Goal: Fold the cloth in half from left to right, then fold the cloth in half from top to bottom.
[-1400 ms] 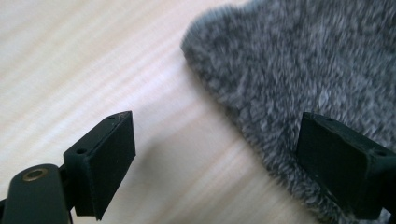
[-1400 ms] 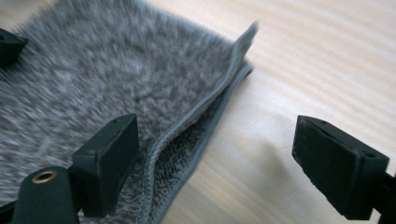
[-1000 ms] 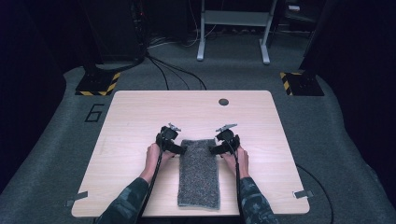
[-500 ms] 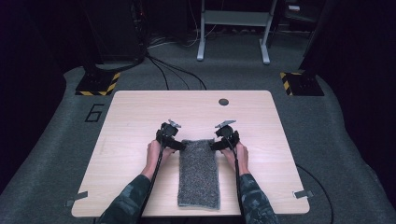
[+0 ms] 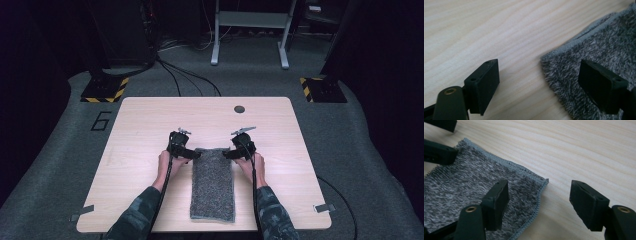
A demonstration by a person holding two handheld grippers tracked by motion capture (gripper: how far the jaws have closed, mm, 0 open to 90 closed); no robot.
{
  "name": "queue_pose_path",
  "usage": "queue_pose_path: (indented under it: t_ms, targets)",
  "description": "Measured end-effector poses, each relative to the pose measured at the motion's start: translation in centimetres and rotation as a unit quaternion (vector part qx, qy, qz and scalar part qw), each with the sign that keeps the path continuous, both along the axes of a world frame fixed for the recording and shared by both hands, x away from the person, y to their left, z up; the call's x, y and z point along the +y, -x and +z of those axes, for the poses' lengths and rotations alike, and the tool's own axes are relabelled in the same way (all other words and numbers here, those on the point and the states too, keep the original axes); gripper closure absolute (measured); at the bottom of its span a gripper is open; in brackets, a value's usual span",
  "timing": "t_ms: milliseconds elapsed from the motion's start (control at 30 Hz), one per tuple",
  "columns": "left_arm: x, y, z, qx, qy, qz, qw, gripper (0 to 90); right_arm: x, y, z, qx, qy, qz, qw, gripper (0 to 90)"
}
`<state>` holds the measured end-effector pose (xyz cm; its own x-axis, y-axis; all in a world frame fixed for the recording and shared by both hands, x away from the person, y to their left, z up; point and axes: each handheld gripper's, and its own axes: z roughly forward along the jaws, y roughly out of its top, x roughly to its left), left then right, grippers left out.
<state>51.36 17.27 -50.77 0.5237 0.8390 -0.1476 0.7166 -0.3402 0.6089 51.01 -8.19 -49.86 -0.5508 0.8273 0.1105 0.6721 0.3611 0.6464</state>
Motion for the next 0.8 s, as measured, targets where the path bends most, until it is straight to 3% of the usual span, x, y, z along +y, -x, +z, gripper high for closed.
queue_pose_path:
  t_ms: [367, 500, 567, 600, 800]
  targets:
    - [-0.7, 0.6, 0.1, -0.014, -0.032, -0.018, 0.9992, 28.5, 0.5, 0.0, -0.5, 0.007, 0.015, 0.004, 0.9999, 43.3]
    - [-1.0, 0.7, 0.2, -0.025, -0.045, -0.029, 0.9982, 45.7, 0.8, -0.3, -0.7, 0.010, 0.021, 0.003, 0.9997, 52.4]
    - [-1.2, 0.8, 0.2, -0.029, -0.048, -0.033, 0.9979, 48.7, 0.8, -0.3, -0.8, 0.007, 0.019, 0.001, 0.9998, 58.2]
    - [-1.3, 0.9, 0.2, -0.032, -0.051, -0.035, 0.9976, 54.5, 0.8, -0.3, -0.8, 0.005, 0.019, 0.002, 0.9998, 64.8]
    - [-1.7, 0.8, 0.2, -0.038, -0.050, -0.044, 0.9971, 66.3, 0.5, -0.7, -0.9, 0.013, 0.000, 0.006, 0.9999, 78.2]
